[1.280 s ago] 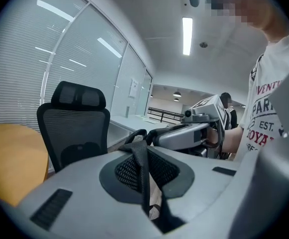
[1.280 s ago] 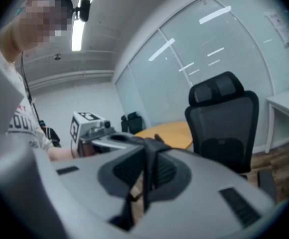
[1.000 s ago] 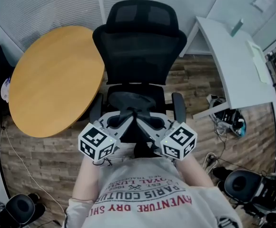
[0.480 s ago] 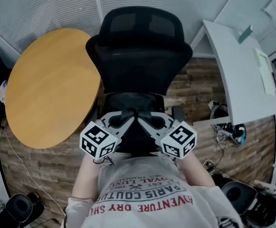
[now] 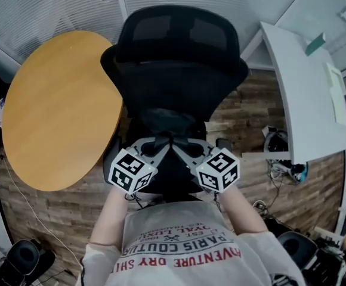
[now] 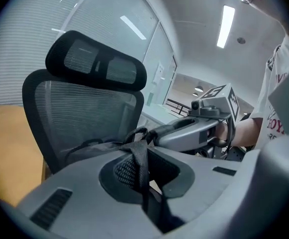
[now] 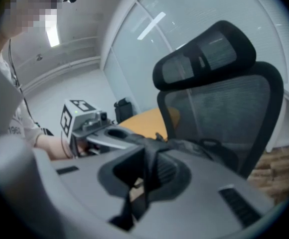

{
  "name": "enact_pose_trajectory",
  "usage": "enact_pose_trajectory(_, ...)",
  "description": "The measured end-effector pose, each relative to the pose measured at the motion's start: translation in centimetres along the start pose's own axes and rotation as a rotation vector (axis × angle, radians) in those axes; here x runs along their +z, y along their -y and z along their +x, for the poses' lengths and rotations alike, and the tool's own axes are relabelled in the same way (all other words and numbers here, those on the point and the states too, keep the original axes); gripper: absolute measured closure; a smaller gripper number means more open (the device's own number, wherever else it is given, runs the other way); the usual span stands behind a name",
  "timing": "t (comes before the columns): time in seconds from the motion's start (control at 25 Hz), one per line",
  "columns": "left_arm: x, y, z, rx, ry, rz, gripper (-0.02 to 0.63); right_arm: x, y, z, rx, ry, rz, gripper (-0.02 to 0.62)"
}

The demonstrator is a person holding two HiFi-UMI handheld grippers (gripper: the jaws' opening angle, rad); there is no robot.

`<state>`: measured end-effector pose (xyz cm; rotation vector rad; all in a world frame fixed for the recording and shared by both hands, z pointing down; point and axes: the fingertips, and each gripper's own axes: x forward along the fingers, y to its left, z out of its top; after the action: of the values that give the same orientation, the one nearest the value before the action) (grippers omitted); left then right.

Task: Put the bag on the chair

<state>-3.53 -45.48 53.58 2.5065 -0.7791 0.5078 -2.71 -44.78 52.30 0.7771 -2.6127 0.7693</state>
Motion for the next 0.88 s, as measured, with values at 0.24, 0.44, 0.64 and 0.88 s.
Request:
enact_pose_trajectory(0.24,0.2,-1.3,1.9,-0.030,0.076,-0.088,0.554,0.2,2.9,0.6,0.000,0.008,0.037,0.549)
enact_pose_trajectory(0.44,-1.1,-2.1,4.1,-0.057,0.080,-0.071,0.551,-0.2,5.5,1.3,-0.048,0.018,0.051,0.549)
enact_pose_trajectory(0.64,-2.9,-4.1,6.0,-0.073,0.055,-0.056,0.543,-3.0,6.9,3.0,-0.057,-0.068,-0.062,0.549)
enact_pose_trajectory(0.88,-6.7,-6.7,8.4,-0.058,-0.028,-0.107,0.534,-10.3,9.8,5.3,-0.120,-0.277,-0.109,0.549)
